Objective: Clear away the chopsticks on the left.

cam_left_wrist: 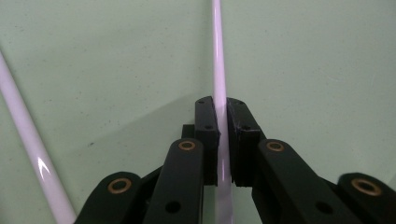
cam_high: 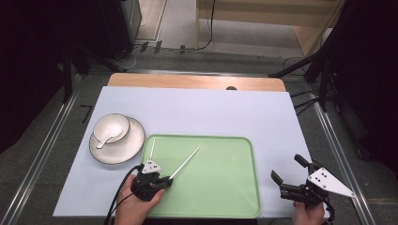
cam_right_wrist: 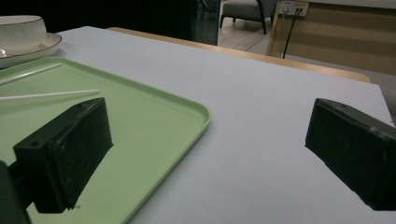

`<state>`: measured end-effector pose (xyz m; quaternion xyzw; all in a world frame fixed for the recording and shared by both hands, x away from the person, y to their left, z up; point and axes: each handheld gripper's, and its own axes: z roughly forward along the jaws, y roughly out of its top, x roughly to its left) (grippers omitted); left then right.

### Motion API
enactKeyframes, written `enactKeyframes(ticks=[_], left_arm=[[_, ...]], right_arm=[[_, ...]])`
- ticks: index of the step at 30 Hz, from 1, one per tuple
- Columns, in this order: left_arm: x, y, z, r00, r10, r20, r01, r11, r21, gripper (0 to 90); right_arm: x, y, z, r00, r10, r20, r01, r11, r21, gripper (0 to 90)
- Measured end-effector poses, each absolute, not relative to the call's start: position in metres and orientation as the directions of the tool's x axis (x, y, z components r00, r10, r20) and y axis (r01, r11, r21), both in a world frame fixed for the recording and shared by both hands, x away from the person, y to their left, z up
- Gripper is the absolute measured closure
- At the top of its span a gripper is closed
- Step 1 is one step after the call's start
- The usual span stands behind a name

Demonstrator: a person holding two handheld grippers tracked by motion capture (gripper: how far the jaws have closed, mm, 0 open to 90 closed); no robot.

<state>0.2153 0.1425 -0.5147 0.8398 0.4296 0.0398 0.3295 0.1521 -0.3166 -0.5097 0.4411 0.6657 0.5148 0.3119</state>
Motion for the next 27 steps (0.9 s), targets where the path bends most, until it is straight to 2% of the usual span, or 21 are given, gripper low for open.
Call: enactKeyframes(ticks=[4, 8, 11, 13, 17, 20, 23, 27], left_arm=[[0.216, 0.143, -0.515, 0.634, 0.741, -0.219, 0.692, -0.418, 0.589, 82.2], [0.216, 0.143, -0.514, 0.649, 0.719, -0.249, 0.691, -0.419, 0.590, 73.8], [0.217, 0.143, -0.515, 0.652, 0.715, -0.252, 0.687, -0.417, 0.595, 73.0], [0.219, 0.144, -0.513, 0.652, 0.714, -0.256, 0.680, -0.400, 0.615, 76.2], [0.227, 0.139, -0.501, 0.675, 0.700, -0.236, 0.639, -0.393, 0.661, 89.8], [0.235, 0.129, -0.499, 0.694, 0.681, -0.234, 0.615, -0.392, 0.684, 90.0], [0.245, 0.112, -0.505, 0.709, 0.650, -0.274, 0.625, -0.398, 0.671, 90.0], [0.254, 0.088, -0.513, 0.730, 0.638, -0.246, 0.603, -0.432, 0.670, 90.0]], right_arm=[[0.153, -0.316, -0.510, -0.419, 0.907, 0.035, 0.264, 0.085, 0.961, 0.5], [0.153, -0.315, -0.510, -0.421, 0.907, 0.034, 0.264, 0.086, 0.961, 0.5], [0.153, -0.315, -0.509, -0.420, 0.907, 0.034, 0.263, 0.085, 0.961, 0.6], [0.152, -0.316, -0.509, -0.418, 0.908, 0.037, 0.262, 0.082, 0.962, 0.6], [0.153, -0.318, -0.510, -0.416, 0.908, 0.043, 0.262, 0.075, 0.962, 0.6], [0.154, -0.317, -0.510, -0.418, 0.907, 0.047, 0.266, 0.072, 0.961, 0.5], [0.154, -0.315, -0.511, -0.428, 0.903, 0.043, 0.266, 0.080, 0.961, 0.6], [0.154, -0.313, -0.510, -0.435, 0.899, 0.040, 0.264, 0.085, 0.961, 0.6]])
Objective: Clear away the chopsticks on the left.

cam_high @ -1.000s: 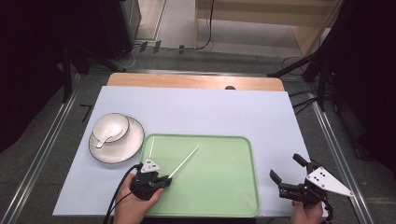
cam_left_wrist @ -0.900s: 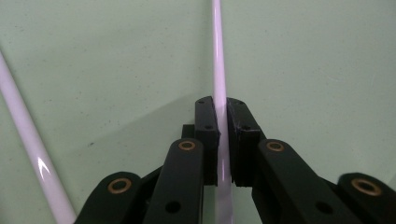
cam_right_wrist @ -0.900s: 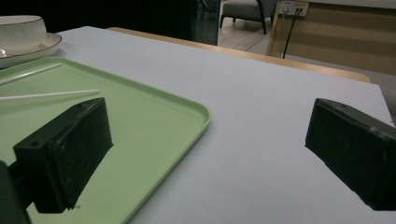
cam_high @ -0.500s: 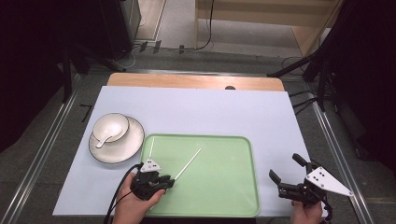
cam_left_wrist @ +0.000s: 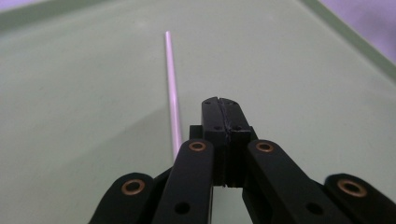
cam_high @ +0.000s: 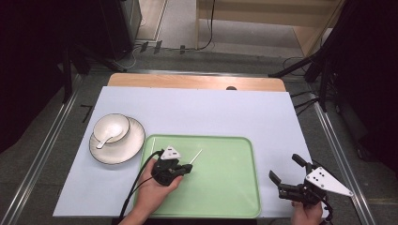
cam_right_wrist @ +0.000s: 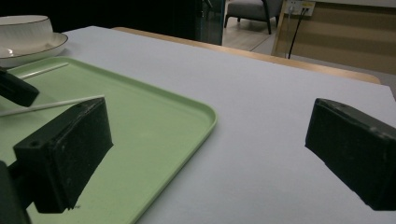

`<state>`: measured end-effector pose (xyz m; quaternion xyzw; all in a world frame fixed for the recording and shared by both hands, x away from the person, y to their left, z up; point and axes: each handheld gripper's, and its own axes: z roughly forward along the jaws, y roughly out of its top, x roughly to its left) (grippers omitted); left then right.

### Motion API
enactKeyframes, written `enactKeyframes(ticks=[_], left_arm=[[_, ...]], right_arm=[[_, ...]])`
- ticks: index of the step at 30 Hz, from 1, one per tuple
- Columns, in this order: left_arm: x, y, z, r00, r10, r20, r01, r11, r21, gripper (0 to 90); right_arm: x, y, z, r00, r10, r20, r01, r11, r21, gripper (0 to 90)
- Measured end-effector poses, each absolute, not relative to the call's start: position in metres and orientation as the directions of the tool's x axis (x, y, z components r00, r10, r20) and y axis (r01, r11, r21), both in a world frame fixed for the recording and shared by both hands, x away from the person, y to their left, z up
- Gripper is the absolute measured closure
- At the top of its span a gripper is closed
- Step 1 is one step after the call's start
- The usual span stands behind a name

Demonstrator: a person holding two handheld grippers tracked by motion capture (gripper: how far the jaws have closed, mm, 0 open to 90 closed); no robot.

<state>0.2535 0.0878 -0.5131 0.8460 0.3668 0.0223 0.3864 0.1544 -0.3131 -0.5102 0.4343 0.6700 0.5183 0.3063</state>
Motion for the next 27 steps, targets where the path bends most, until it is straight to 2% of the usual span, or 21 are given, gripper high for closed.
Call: enactKeyframes(ticks=[5, 8, 16, 27], left_arm=[[0.263, 0.072, -0.523, 0.726, 0.659, -0.196, 0.599, -0.466, 0.651, 90.0], [0.266, 0.074, -0.523, 0.703, 0.687, -0.183, 0.609, -0.448, 0.655, 90.0], [0.275, 0.109, -0.522, 0.608, 0.775, -0.173, 0.656, -0.368, 0.659, 90.0], [0.275, 0.136, -0.520, 0.571, 0.805, -0.163, 0.671, -0.343, 0.657, 90.0]], right_arm=[[0.154, -0.314, -0.511, -0.436, 0.899, 0.041, 0.266, 0.085, 0.960, 0.6], [0.154, -0.314, -0.511, -0.436, 0.899, 0.041, 0.266, 0.085, 0.960, 0.5], [0.155, -0.313, -0.511, -0.442, 0.896, 0.039, 0.266, 0.090, 0.960, 0.5], [0.155, -0.310, -0.511, -0.442, 0.897, 0.036, 0.269, 0.094, 0.959, 0.5]])
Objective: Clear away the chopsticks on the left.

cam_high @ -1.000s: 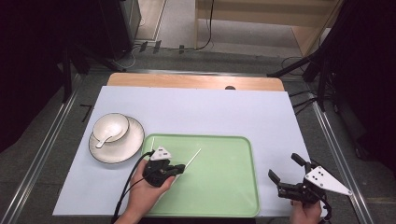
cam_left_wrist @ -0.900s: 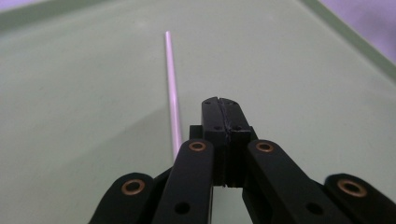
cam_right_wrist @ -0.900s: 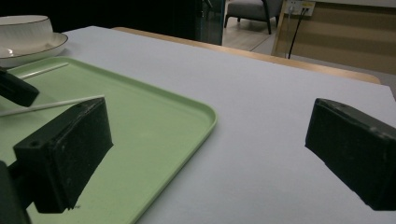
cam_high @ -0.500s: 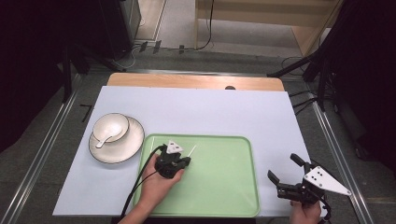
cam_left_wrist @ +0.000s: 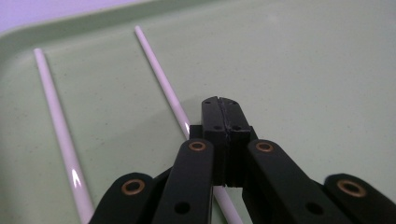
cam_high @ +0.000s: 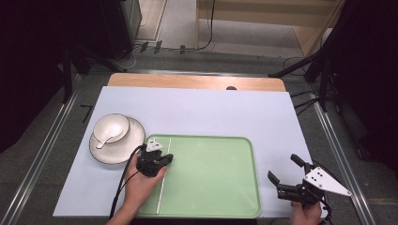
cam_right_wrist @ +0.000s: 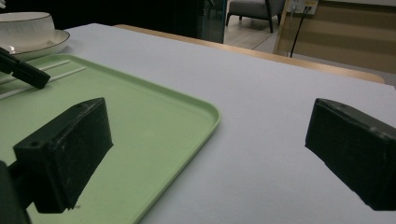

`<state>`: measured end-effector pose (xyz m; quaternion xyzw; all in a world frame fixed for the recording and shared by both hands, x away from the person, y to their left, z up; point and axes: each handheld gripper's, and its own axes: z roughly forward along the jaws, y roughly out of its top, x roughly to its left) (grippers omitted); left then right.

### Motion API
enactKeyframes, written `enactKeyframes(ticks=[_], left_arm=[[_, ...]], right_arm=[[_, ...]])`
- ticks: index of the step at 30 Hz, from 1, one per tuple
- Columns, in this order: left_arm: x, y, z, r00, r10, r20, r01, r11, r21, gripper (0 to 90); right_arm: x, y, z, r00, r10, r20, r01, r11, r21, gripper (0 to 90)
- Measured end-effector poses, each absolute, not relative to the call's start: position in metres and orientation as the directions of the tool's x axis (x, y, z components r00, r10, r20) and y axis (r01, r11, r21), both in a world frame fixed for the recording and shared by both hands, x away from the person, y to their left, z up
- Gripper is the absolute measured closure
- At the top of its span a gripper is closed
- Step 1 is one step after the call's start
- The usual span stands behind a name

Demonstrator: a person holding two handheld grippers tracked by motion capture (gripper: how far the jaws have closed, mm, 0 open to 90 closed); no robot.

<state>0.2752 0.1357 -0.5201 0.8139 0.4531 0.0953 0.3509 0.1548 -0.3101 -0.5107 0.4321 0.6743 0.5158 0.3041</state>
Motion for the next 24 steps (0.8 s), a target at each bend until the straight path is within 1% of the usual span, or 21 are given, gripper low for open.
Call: enactKeyframes(ticks=[3, 9, 11, 12, 14, 15, 18, 21, 22, 23, 24], left_arm=[[0.274, 0.137, -0.520, 0.572, 0.807, -0.146, 0.665, -0.352, 0.659, 90.0], [0.274, 0.142, -0.520, 0.568, 0.809, -0.153, 0.668, -0.344, 0.660, 90.0], [0.274, 0.142, -0.520, 0.580, 0.801, -0.152, 0.661, -0.352, 0.663, 90.0], [0.274, 0.143, -0.520, 0.594, 0.789, -0.156, 0.649, -0.356, 0.672, 88.6], [0.273, 0.144, -0.520, 0.630, 0.760, -0.160, 0.619, -0.368, 0.694, 78.3], [0.272, 0.144, -0.519, 0.645, 0.748, -0.157, 0.602, -0.372, 0.706, 70.8], [0.268, 0.146, -0.512, 0.688, 0.706, -0.170, 0.556, -0.361, 0.749, 53.5], [0.266, 0.151, -0.505, 0.690, 0.696, -0.202, 0.554, -0.328, 0.765, 31.4], [0.265, 0.154, -0.503, 0.687, 0.693, -0.219, 0.557, -0.309, 0.771, 22.3], [0.264, 0.157, -0.502, 0.691, 0.688, -0.222, 0.552, -0.304, 0.776, 15.8], [0.262, 0.160, -0.500, 0.699, 0.682, -0.215, 0.537, -0.302, 0.788, 11.4]], right_arm=[[0.155, -0.310, -0.511, -0.441, 0.897, 0.037, 0.270, 0.094, 0.958, 0.6], [0.155, -0.311, -0.511, -0.441, 0.897, 0.037, 0.269, 0.093, 0.959, 0.6], [0.155, -0.311, -0.511, -0.443, 0.896, 0.037, 0.268, 0.094, 0.959, 0.5], [0.155, -0.310, -0.511, -0.444, 0.895, 0.036, 0.269, 0.095, 0.958, 0.6], [0.155, -0.310, -0.511, -0.443, 0.896, 0.035, 0.269, 0.096, 0.958, 0.6], [0.154, -0.310, -0.511, -0.443, 0.896, 0.035, 0.269, 0.095, 0.958, 0.5], [0.154, -0.311, -0.511, -0.439, 0.898, 0.039, 0.268, 0.090, 0.959, 0.5], [0.155, -0.312, -0.511, -0.438, 0.898, 0.041, 0.269, 0.088, 0.959, 0.6], [0.155, -0.312, -0.511, -0.438, 0.898, 0.039, 0.269, 0.089, 0.959, 0.6], [0.155, -0.312, -0.511, -0.440, 0.897, 0.039, 0.269, 0.090, 0.959, 0.6], [0.154, -0.311, -0.511, -0.440, 0.897, 0.039, 0.270, 0.090, 0.959, 0.5]])
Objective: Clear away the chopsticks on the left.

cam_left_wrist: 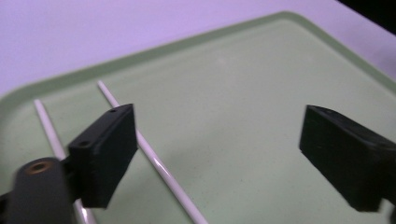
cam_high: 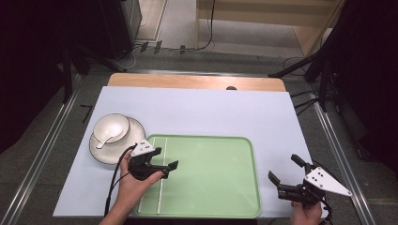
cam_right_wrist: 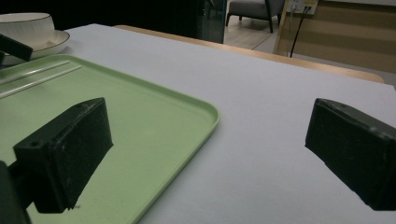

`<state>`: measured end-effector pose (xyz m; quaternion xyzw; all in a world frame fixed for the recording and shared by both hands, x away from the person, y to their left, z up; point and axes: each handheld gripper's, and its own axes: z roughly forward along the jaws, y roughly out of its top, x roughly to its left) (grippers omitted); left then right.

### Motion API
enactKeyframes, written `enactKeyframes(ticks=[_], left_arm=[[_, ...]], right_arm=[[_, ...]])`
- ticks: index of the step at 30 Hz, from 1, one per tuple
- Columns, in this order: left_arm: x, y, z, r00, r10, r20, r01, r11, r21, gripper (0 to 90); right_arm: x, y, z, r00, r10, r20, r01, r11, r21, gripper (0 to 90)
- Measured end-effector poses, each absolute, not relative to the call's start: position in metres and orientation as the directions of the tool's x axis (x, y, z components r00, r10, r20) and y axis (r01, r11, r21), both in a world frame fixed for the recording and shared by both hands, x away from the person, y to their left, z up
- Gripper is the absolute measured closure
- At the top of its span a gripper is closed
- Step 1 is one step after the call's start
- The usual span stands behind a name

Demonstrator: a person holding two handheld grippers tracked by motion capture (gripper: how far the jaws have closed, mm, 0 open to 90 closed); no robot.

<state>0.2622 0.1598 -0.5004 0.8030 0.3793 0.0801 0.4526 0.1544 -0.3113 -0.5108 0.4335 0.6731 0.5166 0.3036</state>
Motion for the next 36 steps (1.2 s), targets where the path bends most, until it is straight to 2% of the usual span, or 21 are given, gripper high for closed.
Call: enactKeyframes(ticks=[3, 13, 20, 33, 36], left_arm=[[0.257, 0.170, -0.497, 0.720, 0.658, -0.219, 0.510, -0.288, 0.810, 0.5], [0.244, 0.202, -0.500, 0.699, 0.679, -0.223, 0.515, -0.261, 0.816, 0.2], [0.238, 0.216, -0.497, 0.685, 0.704, -0.188, 0.506, -0.274, 0.818, 0.2], [0.232, 0.248, -0.497, 0.653, 0.728, -0.209, 0.525, -0.237, 0.817, 0.2], [0.229, 0.254, -0.497, 0.646, 0.740, -0.188, 0.522, -0.248, 0.816, 0.2]], right_arm=[[0.154, -0.311, -0.511, -0.440, 0.897, 0.040, 0.270, 0.090, 0.959, 0.5], [0.155, -0.311, -0.511, -0.437, 0.898, 0.040, 0.271, 0.090, 0.958, 0.5], [0.155, -0.312, -0.511, -0.438, 0.898, 0.040, 0.272, 0.090, 0.958, 0.5], [0.156, -0.313, -0.512, -0.436, 0.899, 0.041, 0.275, 0.090, 0.957, 0.5], [0.156, -0.313, -0.512, -0.437, 0.899, 0.039, 0.273, 0.091, 0.958, 0.5]])
